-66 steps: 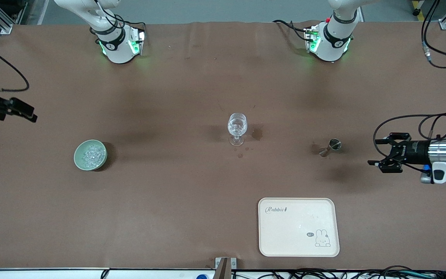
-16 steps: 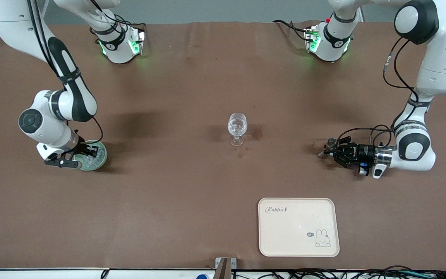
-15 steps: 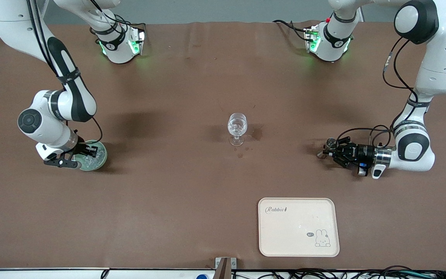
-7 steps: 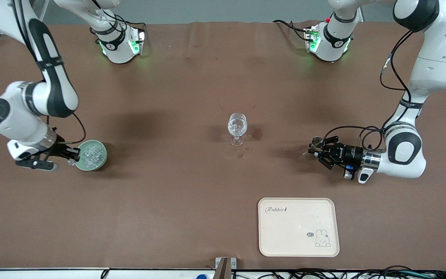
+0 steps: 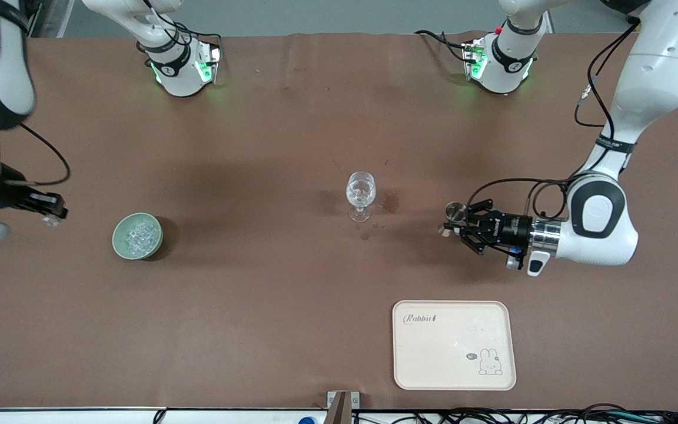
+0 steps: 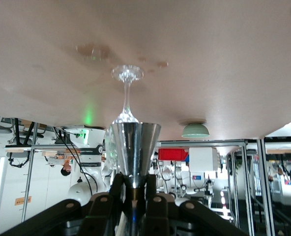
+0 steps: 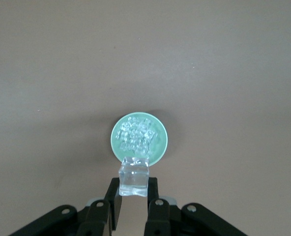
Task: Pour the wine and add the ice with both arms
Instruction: 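Carry the silver jigger over the wine glass with the left gripper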
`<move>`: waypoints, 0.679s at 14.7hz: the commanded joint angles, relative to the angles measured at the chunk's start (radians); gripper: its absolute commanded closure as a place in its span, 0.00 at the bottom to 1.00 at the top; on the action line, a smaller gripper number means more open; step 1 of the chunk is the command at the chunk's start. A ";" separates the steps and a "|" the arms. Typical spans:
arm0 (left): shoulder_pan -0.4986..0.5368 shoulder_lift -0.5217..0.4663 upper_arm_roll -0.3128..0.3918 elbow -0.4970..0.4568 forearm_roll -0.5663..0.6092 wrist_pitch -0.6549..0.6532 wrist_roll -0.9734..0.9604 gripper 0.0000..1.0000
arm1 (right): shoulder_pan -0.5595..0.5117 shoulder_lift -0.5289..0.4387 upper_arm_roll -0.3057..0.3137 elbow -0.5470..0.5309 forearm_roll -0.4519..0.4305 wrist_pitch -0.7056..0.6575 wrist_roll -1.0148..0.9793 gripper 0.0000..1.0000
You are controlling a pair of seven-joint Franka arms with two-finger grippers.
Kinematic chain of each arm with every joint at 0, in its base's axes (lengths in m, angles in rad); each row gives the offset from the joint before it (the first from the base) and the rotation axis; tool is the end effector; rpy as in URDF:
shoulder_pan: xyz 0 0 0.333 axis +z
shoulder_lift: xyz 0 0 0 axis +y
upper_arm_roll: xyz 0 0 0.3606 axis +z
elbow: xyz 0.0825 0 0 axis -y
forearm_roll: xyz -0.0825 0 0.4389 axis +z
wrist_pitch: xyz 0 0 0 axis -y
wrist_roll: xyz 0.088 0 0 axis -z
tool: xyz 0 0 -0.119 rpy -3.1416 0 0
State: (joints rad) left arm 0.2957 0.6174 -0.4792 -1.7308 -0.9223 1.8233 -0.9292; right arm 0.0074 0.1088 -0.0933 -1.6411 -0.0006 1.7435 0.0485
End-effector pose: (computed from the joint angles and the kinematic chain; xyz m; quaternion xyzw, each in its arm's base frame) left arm 0.6812 -0.1667 0.2706 0.6708 0.4879 -0.4545 0.3247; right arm 0.6527 -0.0535 0.5662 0.9977 -0.0668 -0.0031 0.0053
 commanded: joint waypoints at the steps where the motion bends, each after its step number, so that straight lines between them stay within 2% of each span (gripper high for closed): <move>1: -0.055 -0.109 -0.004 -0.076 -0.007 0.066 -0.084 0.99 | -0.007 -0.075 0.012 0.014 -0.001 -0.071 -0.012 0.97; 3: -0.117 -0.160 -0.003 -0.116 0.002 0.125 -0.134 0.99 | -0.009 -0.136 0.012 -0.015 0.001 -0.110 -0.044 0.97; 6: -0.168 -0.186 -0.003 -0.124 0.005 0.159 -0.223 0.99 | -0.009 -0.234 0.010 -0.106 0.004 -0.110 -0.108 0.97; 10: -0.237 -0.223 -0.003 -0.151 0.097 0.226 -0.325 0.99 | -0.001 -0.247 0.012 -0.114 0.005 -0.111 -0.122 0.97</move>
State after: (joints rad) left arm 0.0907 0.4427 -0.4871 -1.8467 -0.8601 2.0179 -1.1929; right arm 0.0077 -0.1131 -0.0886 -1.7207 -0.0006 1.6175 -0.0582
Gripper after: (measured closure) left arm 0.789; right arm 0.744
